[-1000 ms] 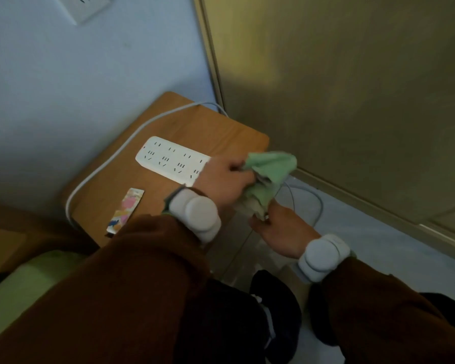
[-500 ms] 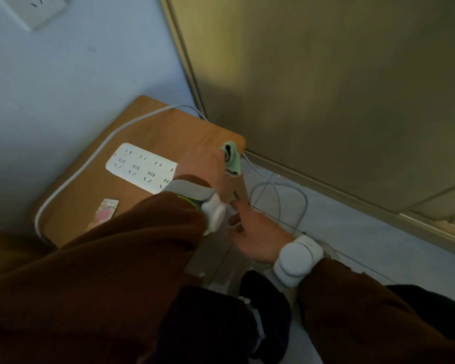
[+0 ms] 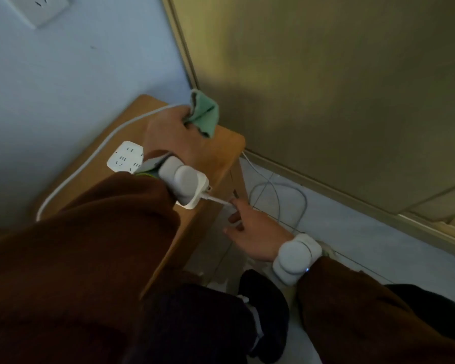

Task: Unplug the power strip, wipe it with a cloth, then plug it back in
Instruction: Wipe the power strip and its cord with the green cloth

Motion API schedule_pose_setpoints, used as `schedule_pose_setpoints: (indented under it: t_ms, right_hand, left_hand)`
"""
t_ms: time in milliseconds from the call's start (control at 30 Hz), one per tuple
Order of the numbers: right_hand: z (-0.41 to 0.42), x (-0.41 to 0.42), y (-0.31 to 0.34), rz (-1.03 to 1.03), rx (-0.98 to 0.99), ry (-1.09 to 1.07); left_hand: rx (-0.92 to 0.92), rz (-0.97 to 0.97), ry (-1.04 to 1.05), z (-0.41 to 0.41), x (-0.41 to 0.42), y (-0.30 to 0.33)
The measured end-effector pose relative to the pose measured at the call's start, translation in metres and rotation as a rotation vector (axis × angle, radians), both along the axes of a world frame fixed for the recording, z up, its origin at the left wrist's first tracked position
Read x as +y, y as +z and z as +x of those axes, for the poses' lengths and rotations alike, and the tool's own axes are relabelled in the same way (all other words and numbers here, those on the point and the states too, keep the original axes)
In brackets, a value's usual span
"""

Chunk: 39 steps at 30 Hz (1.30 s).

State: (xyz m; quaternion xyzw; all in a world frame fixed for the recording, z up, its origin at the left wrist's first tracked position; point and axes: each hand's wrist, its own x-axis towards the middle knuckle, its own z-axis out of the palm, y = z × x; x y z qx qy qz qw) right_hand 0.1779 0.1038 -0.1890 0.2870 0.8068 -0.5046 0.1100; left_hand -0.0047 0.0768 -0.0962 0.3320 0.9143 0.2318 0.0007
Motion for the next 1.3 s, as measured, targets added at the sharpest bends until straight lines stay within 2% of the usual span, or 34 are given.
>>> schedule_pose_setpoints:
  t_ms: [67, 133, 267, 367, 500, 633, 667, 733, 800, 933, 1200, 1267, 1300]
  right_hand:
    - [-0.001, 0.000, 0.000, -0.010, -0.001, 0.002]
    - [-0.001, 0.000, 0.000, -0.014, -0.015, 0.011]
    - [-0.002, -0.001, -0.003, 0.018, 0.021, -0.003]
    - [-0.004, -0.003, -0.003, 0.051, 0.034, 0.021]
    - [-0.003, -0.001, -0.004, 0.008, 0.031, -0.015]
    - [-0.002, 0.001, -0.004, -0.012, 0.061, -0.066]
    - [-0.002, 0.000, -0.003, -0.016, 0.065, -0.069]
    - [-0.001, -0.001, -0.003, -0.010, 0.060, -0.068]
    - [-0.002, -0.002, -0.003, -0.009, 0.061, -0.072]
    - [-0.005, -0.004, -0.004, -0.024, 0.068, -0.097]
    - [-0.007, -0.004, -0.006, -0.022, 0.089, -0.101]
    - [-0.008, -0.005, -0.004, -0.020, 0.110, -0.095]
    - [-0.007, -0.005, -0.004, -0.014, 0.109, -0.092]
  left_hand:
    - [0.000, -0.095, -0.005, -0.007, -0.006, -0.008]
    - [-0.045, -0.317, -0.042, -0.005, -0.006, -0.023]
    - [-0.074, -0.522, -0.240, 0.024, 0.009, -0.041]
    - [-0.139, -0.424, -0.349, 0.049, 0.024, -0.034]
    - [-0.196, -0.163, -0.221, 0.029, 0.018, -0.005]
    - [-0.505, 0.053, -0.042, -0.036, -0.030, 0.008]
    - [-0.509, 0.058, 0.035, -0.048, -0.044, 0.009]
    - [-0.368, 0.001, 0.174, -0.065, -0.068, 0.006]
    - [-0.305, -0.037, 0.229, -0.067, -0.084, 0.003]
    - [-0.365, -0.139, 0.151, -0.047, -0.083, -0.017]
    - [-0.363, -0.131, 0.029, 0.007, -0.059, -0.024]
    - [-0.455, -0.116, 0.004, 0.023, -0.046, -0.024]
    - [-0.595, -0.064, 0.006, 0.031, -0.038, -0.023]
